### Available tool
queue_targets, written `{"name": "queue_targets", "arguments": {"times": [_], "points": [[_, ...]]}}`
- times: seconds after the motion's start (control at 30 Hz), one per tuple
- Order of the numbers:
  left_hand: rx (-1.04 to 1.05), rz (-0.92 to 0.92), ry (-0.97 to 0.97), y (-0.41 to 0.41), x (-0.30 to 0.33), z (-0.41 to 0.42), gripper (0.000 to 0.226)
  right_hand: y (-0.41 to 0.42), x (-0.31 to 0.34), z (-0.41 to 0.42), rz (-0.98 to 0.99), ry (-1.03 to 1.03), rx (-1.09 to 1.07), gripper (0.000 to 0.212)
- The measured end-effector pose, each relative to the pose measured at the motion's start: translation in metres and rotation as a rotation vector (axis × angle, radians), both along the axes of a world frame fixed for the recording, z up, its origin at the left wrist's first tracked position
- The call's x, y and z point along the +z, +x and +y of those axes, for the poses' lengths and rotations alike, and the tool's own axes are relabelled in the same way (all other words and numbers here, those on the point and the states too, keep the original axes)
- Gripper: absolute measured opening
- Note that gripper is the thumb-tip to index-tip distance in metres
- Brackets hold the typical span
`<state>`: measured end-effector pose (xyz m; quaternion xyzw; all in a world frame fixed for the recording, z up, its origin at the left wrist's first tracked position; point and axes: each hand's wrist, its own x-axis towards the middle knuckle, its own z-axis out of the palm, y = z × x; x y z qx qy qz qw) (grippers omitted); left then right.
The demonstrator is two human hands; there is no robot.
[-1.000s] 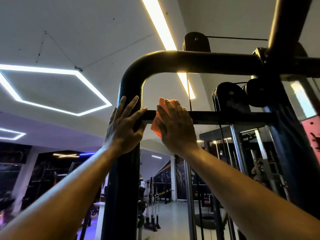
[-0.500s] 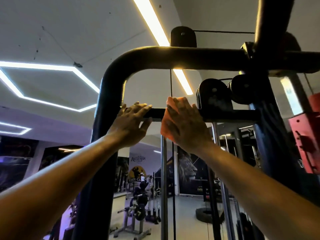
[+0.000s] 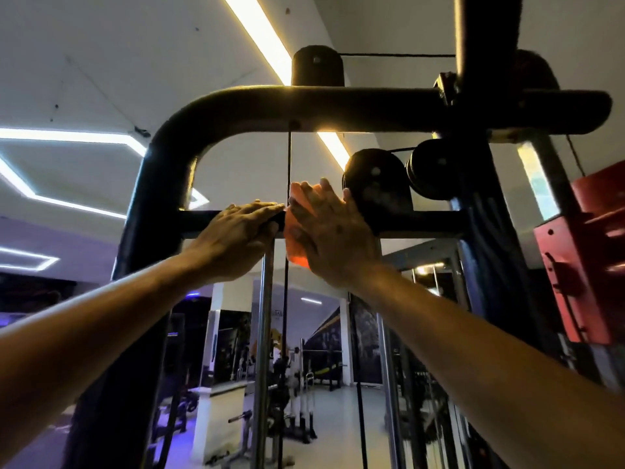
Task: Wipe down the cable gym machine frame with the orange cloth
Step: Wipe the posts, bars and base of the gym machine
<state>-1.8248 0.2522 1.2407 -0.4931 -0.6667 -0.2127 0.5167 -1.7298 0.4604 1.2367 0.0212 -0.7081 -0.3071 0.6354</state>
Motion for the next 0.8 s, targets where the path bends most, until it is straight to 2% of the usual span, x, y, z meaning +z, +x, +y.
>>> {"name": "queue_targets", "arguments": {"times": [0.2, 0.33, 0.47, 0.63, 0.73, 0.8], "points": [[0.026, 0.046, 0.028, -0.002, -0.001, 0.002, 0.047, 0.025, -0.007, 0.05, 0.074, -0.053, -0.013, 0.062], [-0.016, 0.055, 0.06, -0.004, 0.005, 0.014, 0.042, 0.006, -0.006, 0.018, 0.107, -0.141, 0.029, 0.066], [-0.071, 0.067, 0.078, -0.009, 0.009, 0.019, 0.038, -0.007, 0.0, 0.006, 0.073, -0.074, 0.018, 0.065], [-0.092, 0.079, 0.04, -0.017, 0.004, 0.014, 0.043, 0.02, -0.009, 0.053, 0.126, -0.078, 0.032, 0.058], [-0.108, 0.09, 0.027, -0.02, 0.003, 0.012, 0.052, 0.013, -0.009, 0.034, 0.205, -0.202, 0.05, 0.064], [-0.132, 0.087, 0.049, -0.019, 0.0, 0.016, 0.06, -0.001, -0.006, 0.011, 0.188, -0.195, 0.046, 0.066]]}}
